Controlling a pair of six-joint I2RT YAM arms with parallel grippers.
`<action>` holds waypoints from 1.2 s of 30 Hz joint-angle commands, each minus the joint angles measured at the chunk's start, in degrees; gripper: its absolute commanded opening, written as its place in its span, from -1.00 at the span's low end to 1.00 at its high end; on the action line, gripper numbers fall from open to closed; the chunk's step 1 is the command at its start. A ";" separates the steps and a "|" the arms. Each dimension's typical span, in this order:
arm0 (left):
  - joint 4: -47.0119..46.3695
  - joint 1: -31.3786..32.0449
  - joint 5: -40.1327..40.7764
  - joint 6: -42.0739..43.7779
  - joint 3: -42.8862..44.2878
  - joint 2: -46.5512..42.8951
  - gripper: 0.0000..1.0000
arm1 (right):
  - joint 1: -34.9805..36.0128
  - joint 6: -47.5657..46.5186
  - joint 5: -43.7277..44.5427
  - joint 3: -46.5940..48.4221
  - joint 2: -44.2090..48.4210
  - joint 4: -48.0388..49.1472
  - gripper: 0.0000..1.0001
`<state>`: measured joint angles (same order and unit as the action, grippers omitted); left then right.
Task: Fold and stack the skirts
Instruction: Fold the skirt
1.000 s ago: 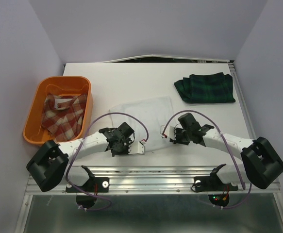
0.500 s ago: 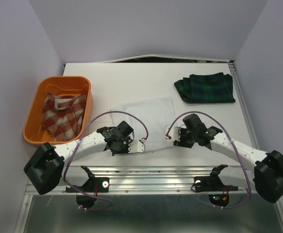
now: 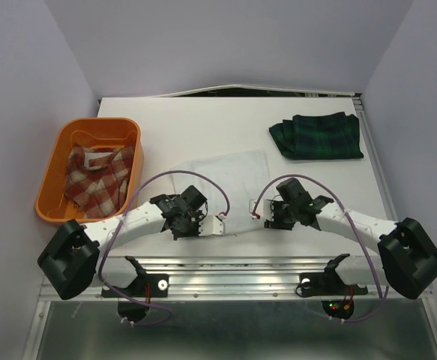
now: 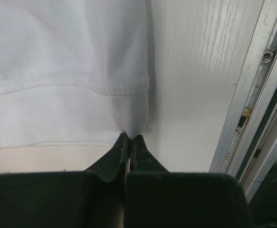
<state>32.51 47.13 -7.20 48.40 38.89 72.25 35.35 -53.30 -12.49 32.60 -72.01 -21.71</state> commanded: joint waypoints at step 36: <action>18.56 -9.68 -10.90 -1.12 18.93 -10.47 -1.00 | 0.51 9.62 -3.07 20.75 9.53 -30.32 -0.99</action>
<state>50.70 40.42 -16.56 47.42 55.11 59.68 35.38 -43.79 -17.72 49.15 -58.98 -52.14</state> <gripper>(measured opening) 0.037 0.049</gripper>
